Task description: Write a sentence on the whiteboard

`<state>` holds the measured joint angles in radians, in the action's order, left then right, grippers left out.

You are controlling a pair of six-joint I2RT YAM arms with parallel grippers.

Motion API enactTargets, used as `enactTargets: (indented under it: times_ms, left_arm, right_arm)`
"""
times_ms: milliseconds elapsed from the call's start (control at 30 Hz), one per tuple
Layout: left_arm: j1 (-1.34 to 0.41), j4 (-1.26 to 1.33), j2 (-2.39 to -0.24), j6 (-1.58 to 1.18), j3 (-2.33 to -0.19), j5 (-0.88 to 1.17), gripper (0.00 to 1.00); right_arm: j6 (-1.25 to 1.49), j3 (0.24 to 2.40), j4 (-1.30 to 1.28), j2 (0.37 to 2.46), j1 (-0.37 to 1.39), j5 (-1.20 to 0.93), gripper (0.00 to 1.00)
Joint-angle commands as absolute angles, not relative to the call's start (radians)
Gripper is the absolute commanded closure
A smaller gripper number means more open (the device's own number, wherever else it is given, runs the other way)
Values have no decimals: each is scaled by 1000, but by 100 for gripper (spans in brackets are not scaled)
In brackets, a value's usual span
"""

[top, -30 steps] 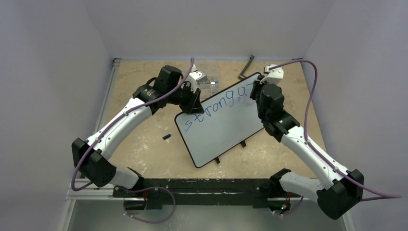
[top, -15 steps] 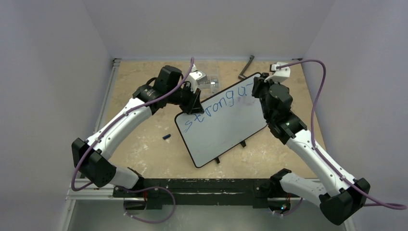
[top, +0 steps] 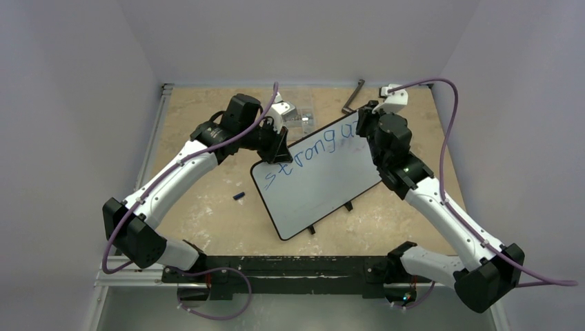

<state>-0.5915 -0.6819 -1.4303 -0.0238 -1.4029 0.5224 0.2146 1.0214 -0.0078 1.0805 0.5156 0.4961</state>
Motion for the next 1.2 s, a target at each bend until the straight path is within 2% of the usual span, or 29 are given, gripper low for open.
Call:
enactTargets:
  times_ms: [0,1167]
  left_arm:
    - [-601,-704,-1424,119,-1401,405,100]
    - [-601,-704,-1422,119,-1399,400,100]
  right_arm:
    - [217,1069,2,1098,512,488,100]
    - [276,884,5,1088,512,484,100]
